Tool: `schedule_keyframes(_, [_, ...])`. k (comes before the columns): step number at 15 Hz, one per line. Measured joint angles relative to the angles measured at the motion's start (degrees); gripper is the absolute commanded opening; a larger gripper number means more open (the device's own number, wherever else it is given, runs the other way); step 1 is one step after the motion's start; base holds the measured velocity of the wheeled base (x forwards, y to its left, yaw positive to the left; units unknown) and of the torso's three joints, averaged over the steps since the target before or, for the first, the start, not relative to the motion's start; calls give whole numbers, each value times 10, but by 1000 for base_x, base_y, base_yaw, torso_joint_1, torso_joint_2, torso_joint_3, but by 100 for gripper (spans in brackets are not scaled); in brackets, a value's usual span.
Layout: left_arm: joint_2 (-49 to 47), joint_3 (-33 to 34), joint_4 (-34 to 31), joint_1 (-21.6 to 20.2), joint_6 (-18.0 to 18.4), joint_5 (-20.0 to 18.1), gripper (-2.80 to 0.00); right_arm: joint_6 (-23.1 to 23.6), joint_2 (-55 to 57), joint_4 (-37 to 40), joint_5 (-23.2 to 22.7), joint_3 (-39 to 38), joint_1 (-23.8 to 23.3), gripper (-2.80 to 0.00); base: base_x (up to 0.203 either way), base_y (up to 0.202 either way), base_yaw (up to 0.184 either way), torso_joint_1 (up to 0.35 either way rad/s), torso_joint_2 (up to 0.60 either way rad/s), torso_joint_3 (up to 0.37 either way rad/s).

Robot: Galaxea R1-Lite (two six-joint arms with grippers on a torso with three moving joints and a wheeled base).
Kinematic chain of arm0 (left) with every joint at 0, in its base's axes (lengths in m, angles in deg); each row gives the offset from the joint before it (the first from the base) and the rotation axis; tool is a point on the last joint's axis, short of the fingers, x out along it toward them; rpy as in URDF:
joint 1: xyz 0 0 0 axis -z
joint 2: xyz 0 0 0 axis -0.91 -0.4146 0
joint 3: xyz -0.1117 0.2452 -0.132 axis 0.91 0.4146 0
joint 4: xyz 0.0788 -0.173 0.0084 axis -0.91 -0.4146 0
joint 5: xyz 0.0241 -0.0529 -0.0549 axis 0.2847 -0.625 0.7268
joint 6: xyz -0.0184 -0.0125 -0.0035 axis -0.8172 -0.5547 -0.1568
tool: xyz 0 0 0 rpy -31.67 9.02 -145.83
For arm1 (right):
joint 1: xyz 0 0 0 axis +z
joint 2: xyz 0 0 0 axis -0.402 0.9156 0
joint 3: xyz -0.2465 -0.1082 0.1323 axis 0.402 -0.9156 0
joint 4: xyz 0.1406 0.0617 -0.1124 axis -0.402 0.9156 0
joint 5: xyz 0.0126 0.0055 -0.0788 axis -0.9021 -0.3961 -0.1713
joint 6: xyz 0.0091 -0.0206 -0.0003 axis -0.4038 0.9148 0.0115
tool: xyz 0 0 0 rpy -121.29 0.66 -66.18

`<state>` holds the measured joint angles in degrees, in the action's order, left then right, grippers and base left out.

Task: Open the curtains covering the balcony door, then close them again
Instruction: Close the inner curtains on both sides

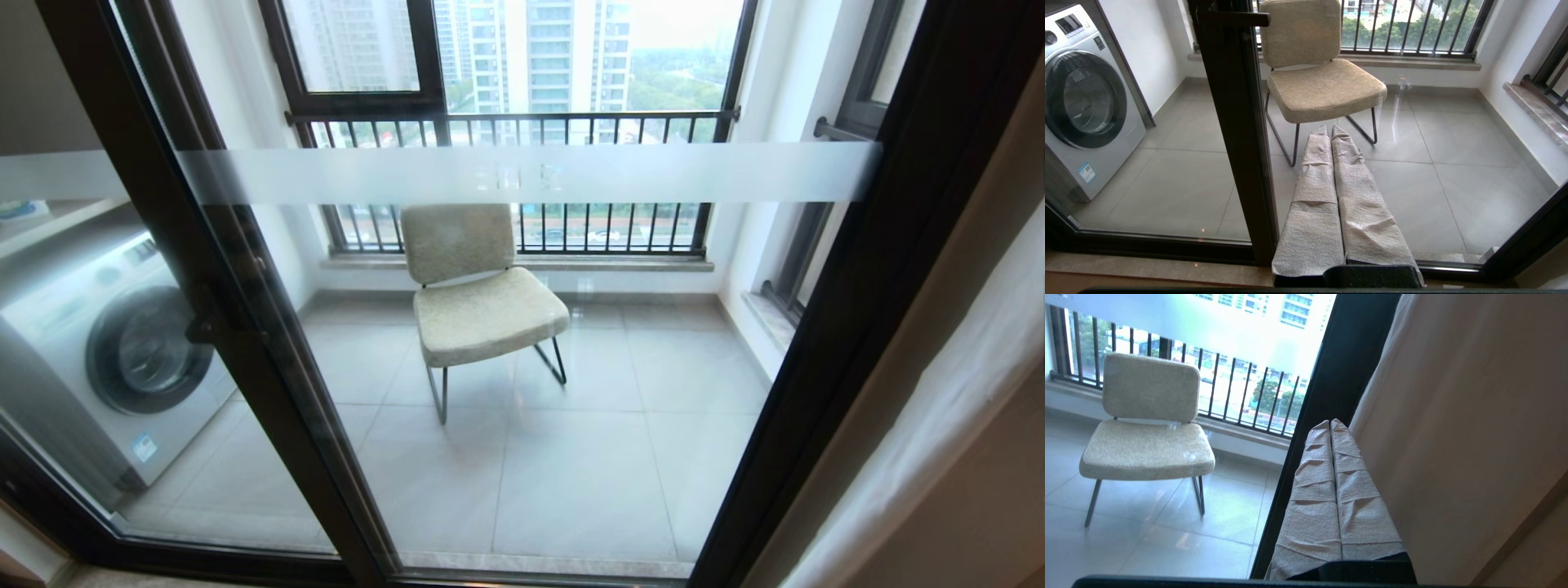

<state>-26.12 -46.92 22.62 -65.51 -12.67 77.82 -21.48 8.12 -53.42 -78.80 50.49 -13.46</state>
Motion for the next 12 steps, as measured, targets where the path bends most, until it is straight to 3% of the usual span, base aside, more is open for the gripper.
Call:
schedule_keyframes(7, [0, 0, 0, 0, 0, 0, -280, -23, -48, 10, -11, -156, -36, -280, 0, 0, 0, 0, 0, 0])
schedule_keyframes(12, [0, 0, 0, 0, 0, 0, -280, -55, -107, 112, -95, -170, -97, -280, 0, 0, 0, 0, 0, 0])
